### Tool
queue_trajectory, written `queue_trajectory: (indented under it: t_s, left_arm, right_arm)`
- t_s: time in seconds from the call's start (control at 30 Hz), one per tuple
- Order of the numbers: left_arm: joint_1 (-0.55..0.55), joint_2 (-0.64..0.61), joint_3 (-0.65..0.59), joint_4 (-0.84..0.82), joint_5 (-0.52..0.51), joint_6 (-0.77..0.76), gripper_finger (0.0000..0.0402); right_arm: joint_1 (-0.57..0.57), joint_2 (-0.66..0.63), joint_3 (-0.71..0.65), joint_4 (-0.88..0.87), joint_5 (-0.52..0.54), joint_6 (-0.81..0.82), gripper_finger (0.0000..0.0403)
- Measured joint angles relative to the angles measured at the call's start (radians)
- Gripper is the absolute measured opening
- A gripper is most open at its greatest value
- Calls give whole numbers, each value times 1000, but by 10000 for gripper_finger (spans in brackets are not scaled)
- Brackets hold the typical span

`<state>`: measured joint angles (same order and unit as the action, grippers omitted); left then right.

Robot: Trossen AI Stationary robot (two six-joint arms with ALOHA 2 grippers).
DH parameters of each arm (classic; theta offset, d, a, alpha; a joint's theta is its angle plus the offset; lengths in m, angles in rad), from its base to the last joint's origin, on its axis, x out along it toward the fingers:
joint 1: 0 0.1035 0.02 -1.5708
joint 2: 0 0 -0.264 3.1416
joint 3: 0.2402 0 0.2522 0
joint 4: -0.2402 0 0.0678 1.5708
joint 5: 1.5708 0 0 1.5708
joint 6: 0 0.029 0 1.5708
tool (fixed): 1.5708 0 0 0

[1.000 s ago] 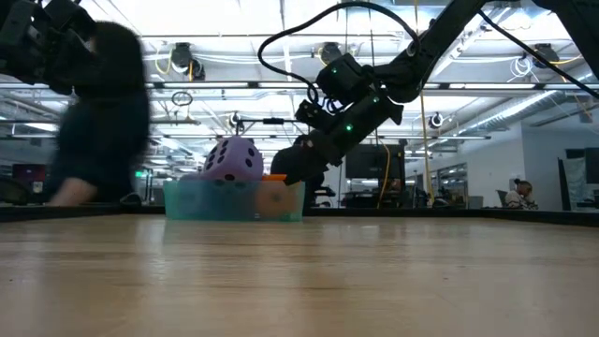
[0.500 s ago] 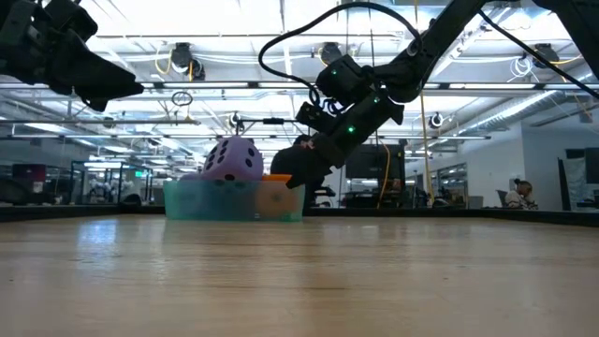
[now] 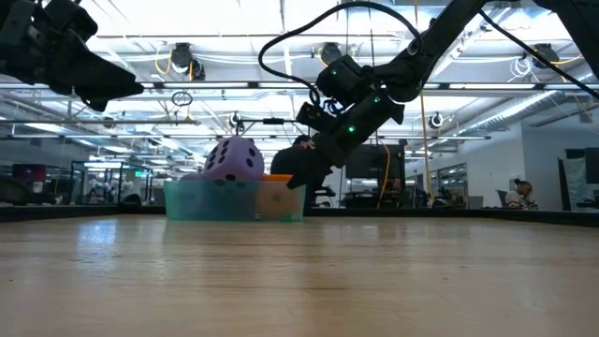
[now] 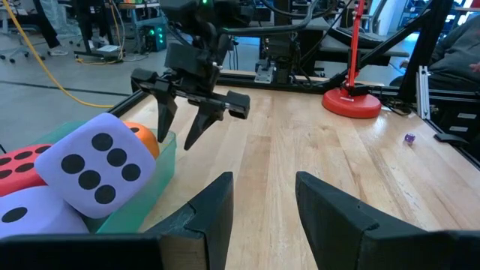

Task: Pick & Place Dice
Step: Put the small yellow dice into the green bin, then put the small purple dice into the green bin

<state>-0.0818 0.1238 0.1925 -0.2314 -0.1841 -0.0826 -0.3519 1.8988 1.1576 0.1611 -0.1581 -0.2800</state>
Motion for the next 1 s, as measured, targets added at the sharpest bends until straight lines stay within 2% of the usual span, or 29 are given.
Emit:
queue_trajectory:
  t_s: [0.4, 0.7, 1.0]
  left_arm:
    - [0, 0, 0, 0, 0, 0, 152]
    - [0, 0, 0, 0, 0, 0, 152]
    - [0, 0, 0, 0, 0, 0, 152]
  right_arm:
    - [0, 1, 0, 31, 0, 73, 180]
    - [0, 1, 0, 183, 1, 181, 180]
    - [17, -103, -1, 153, -4, 217, 177]
